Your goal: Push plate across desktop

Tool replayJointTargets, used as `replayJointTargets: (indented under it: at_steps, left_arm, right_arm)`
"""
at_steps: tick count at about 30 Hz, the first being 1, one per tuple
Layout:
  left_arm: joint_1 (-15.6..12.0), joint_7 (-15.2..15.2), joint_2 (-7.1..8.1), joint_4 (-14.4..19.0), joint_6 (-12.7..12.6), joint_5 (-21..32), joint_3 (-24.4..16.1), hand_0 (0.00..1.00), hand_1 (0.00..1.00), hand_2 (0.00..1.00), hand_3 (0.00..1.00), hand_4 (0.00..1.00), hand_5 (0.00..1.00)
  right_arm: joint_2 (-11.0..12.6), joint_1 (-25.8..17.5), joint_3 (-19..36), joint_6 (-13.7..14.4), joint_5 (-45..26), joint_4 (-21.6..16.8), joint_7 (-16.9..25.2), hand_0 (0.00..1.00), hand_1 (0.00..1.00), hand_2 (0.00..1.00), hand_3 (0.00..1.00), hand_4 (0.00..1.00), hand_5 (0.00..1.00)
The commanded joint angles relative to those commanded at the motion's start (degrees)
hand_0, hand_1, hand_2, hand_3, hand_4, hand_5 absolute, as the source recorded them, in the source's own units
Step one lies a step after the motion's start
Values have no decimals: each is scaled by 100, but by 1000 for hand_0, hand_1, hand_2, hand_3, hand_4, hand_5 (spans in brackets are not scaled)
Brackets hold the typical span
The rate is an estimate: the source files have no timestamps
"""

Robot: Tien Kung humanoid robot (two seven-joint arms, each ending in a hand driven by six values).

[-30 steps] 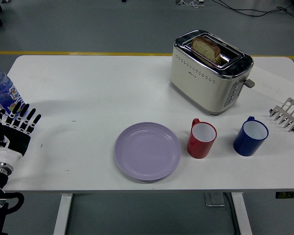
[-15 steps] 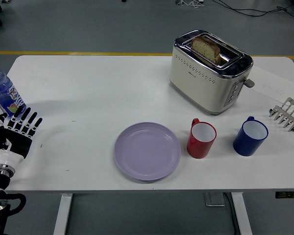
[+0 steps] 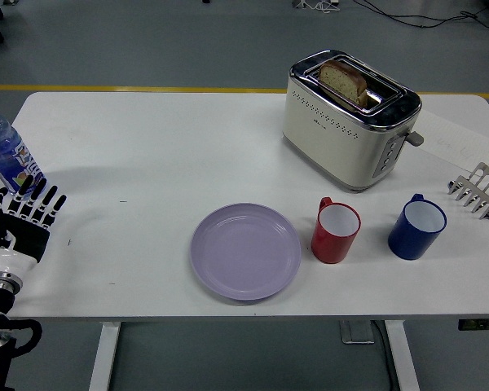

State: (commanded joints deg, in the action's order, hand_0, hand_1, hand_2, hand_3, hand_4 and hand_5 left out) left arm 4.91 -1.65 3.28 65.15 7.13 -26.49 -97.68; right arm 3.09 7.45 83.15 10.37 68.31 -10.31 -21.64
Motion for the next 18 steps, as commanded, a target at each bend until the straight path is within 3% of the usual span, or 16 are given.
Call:
replayJointTargets:
  at_steps: [18]
  left_arm:
    - [15,-1,-3,-62,-73,35,31,599,687,691,654,493,960]
  right_arm:
    - [3,15,-46,23,-49,0,5,517,483,593,545,190,273]
